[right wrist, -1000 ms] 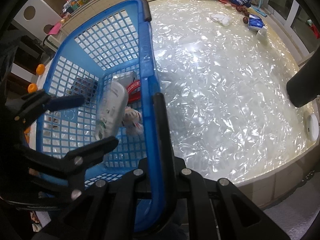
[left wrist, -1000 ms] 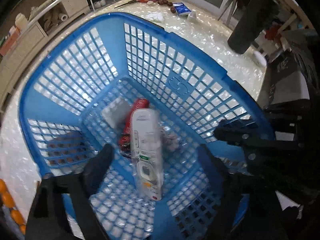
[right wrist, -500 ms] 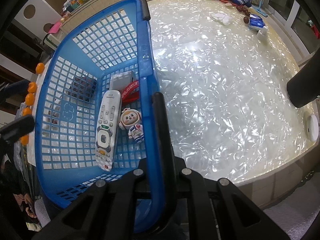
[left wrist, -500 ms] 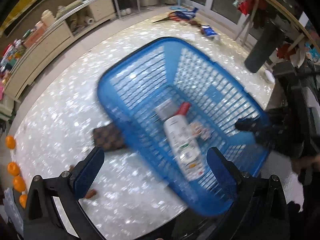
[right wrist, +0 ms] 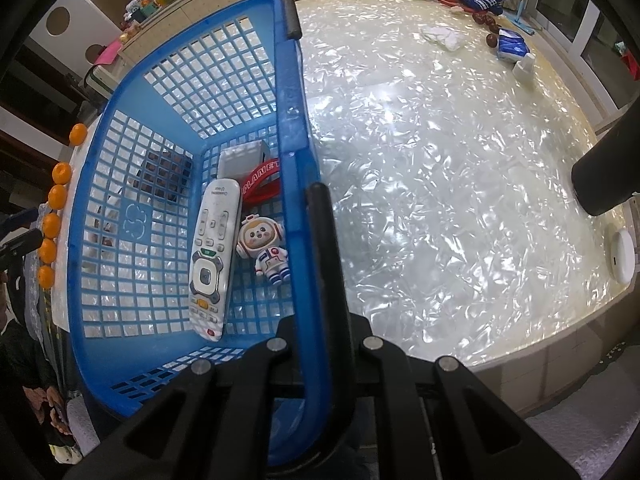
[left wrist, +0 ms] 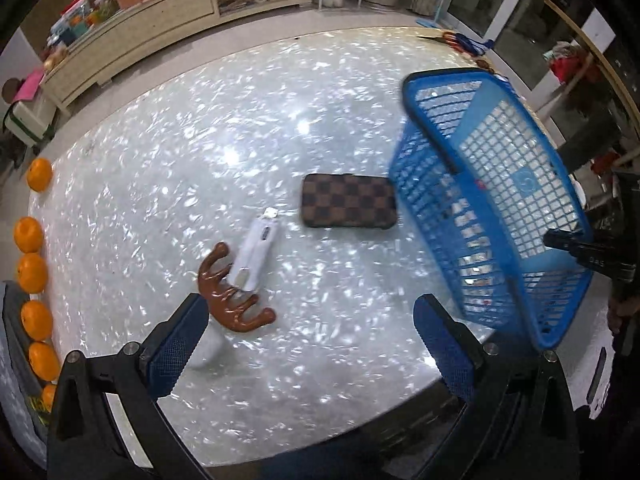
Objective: Organize rigid objects
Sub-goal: 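Withdraw the left tool to the white WiFi USB dongle, then close the left tool on the white WiFi USB dongle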
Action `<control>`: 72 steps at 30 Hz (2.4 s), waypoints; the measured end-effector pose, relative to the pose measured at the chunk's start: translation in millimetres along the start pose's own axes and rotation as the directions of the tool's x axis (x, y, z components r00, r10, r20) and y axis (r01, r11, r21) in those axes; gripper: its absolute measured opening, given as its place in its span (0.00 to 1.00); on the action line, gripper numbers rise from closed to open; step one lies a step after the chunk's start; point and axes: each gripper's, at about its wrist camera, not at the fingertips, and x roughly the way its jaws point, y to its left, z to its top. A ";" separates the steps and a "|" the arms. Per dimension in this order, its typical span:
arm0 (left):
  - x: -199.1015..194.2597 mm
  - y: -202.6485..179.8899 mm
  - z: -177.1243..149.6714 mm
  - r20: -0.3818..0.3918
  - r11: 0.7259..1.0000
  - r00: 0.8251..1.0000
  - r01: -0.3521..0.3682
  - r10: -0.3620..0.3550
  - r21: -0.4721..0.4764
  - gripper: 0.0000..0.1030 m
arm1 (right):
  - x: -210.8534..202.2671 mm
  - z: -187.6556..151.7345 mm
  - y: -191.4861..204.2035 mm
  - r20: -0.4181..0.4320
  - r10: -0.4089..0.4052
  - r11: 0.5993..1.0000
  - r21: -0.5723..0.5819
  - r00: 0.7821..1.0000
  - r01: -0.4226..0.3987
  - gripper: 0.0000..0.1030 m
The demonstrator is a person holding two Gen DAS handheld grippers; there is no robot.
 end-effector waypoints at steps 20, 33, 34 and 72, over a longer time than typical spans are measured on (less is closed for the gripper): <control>67.6 -15.8 23.3 0.062 0.955 0.998 -0.044 0.026 0.292 1.00 | 3.2 0.1 3.4 -0.022 -0.042 0.999 -0.011 0.999 0.042 0.07; 110.9 19.3 17.8 0.027 0.914 0.996 -0.086 0.082 0.396 0.99 | 5.3 0.2 3.0 -0.025 -0.036 0.999 0.005 0.999 0.036 0.07; 113.4 22.3 18.4 0.032 0.911 0.996 -0.086 0.080 0.404 0.99 | 5.7 0.4 3.3 -0.027 -0.040 0.999 0.004 0.999 0.041 0.07; 111.9 41.5 9.4 -0.087 0.988 0.995 -0.036 0.049 0.150 0.32 | 18.1 2.5 2.0 -0.045 -0.043 0.999 0.020 0.998 0.044 0.07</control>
